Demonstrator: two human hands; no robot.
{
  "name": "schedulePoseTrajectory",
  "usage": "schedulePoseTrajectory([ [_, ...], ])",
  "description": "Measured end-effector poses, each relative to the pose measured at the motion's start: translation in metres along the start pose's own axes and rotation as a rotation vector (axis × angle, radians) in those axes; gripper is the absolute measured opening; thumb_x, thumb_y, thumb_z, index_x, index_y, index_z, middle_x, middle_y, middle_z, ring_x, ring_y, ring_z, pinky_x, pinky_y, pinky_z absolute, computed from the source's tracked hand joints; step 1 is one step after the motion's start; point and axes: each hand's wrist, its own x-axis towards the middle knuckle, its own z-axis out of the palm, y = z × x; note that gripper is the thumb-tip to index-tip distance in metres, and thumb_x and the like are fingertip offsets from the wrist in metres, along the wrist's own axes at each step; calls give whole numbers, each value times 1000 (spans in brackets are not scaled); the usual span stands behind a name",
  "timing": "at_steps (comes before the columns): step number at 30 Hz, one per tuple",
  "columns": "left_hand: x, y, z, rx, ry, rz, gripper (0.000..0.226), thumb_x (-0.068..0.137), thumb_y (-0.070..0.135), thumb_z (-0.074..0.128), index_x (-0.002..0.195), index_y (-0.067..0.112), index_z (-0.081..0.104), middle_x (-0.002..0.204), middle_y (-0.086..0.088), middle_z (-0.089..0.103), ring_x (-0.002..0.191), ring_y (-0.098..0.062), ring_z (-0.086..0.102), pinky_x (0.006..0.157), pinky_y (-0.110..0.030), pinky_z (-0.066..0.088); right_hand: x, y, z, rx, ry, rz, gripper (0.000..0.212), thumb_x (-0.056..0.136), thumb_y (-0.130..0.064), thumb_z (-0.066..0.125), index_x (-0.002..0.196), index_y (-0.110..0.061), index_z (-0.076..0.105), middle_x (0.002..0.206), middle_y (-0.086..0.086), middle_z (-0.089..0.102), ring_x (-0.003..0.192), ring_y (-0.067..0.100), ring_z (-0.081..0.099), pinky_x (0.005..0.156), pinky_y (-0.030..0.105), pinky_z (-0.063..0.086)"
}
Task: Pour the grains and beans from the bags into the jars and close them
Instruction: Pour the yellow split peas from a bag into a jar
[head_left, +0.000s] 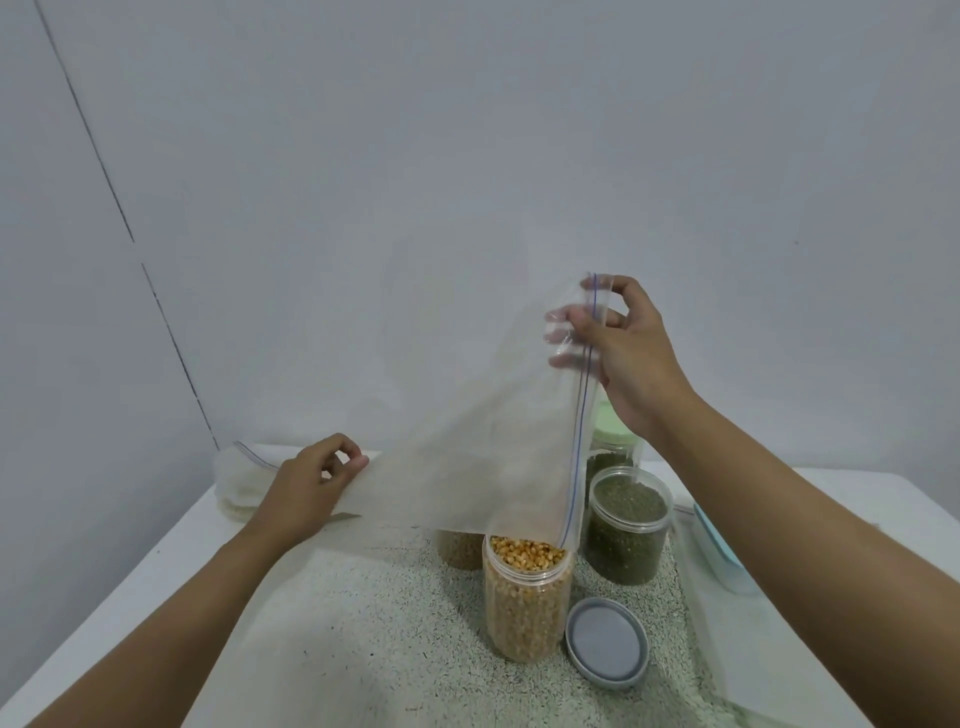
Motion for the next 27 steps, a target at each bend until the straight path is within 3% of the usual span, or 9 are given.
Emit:
schedulePoseTrajectory([
  [3, -2, -4, -6, 59, -18, 30, 19, 102, 40, 55, 87, 30, 63, 76, 3, 65, 62, -22, 56, 61, -33, 43, 3, 5, 4, 26, 11, 16, 24, 102, -2, 56, 123, -12, 54, 94, 12, 72, 78, 26, 70, 67, 35, 61],
  [6, -2, -4, -13, 175, -67, 86, 30, 101, 49, 51, 83, 30, 66, 78, 14, 66, 65, -9, 58, 63, -34, 45, 9, 6, 11, 101, 2, 54, 27, 100, -4, 60, 126, -9, 56, 99, 14, 71, 80, 31, 73, 69, 34, 60],
  [9, 4, 3, -19, 290, -160, 106, 24, 97, 51, 59, 82, 34, 67, 80, 13, 67, 64, -3, 56, 61, -27, 44, 14, 12, 21, 97, -54, 104, 32, 99, -7, 63, 131, -7, 58, 101, 14, 73, 78, 30, 73, 66, 32, 58],
  [14, 24, 36, -27, -46, -165, 171, 18, 93, 55, 62, 99, 39, 66, 91, 9, 66, 66, -2, 54, 64, -13, 45, 20, 27, 47, -23, -246, 167, 28, 101, -12, 61, 128, -10, 61, 107, 16, 73, 75, 25, 67, 64, 31, 56],
  [17, 44, 58, -37, -252, -161, 218, 39, 92, 73, 48, 117, 45, 57, 111, 17, 63, 96, -4, 63, 81, -26, 49, 26, 32, 69, -64, -346, 187, 28, 101, -13, 60, 129, -8, 60, 106, 17, 73, 76, 27, 65, 64, 33, 56],
  [20, 65, 75, -47, -388, -208, 250, 42, 102, 66, 34, 126, 39, 56, 124, 19, 62, 114, 0, 60, 90, -30, 49, 34, 34, 92, -115, -416, 162, 28, 101, -13, 59, 128, -5, 59, 105, 20, 71, 76, 28, 63, 62, 33, 56],
  [23, 84, 81, -54, -464, -286, 282, 47, 107, 53, 30, 128, 25, 61, 125, 10, 68, 118, -6, 62, 102, -29, 48, 42, 35, 108, -185, -457, 108, 24, 104, -14, 57, 125, -5, 58, 96, 16, 66, 77, 29, 60, 61, 34, 51],
  [25, 93, 80, -56, -464, -286, 309, 54, 107, 56, 32, 125, 12, 60, 123, -5, 67, 118, -20, 62, 108, -38, 46, 47, 35, 115, -210, -449, 90, 21, 104, -14, 56, 123, -5, 59, 93, 14, 63, 78, 29, 59, 61, 35, 50],
  [27, 101, 77, -56, -456, -269, 348, 60, 106, 57, 36, 116, 1, 54, 112, -21, 61, 99, -32, 60, 95, -46, 47, 51, 35, 118, -233, -433, 77, 21, 104, -17, 57, 120, -3, 59, 94, 20, 63, 78, 31, 60, 62, 37, 50],
])
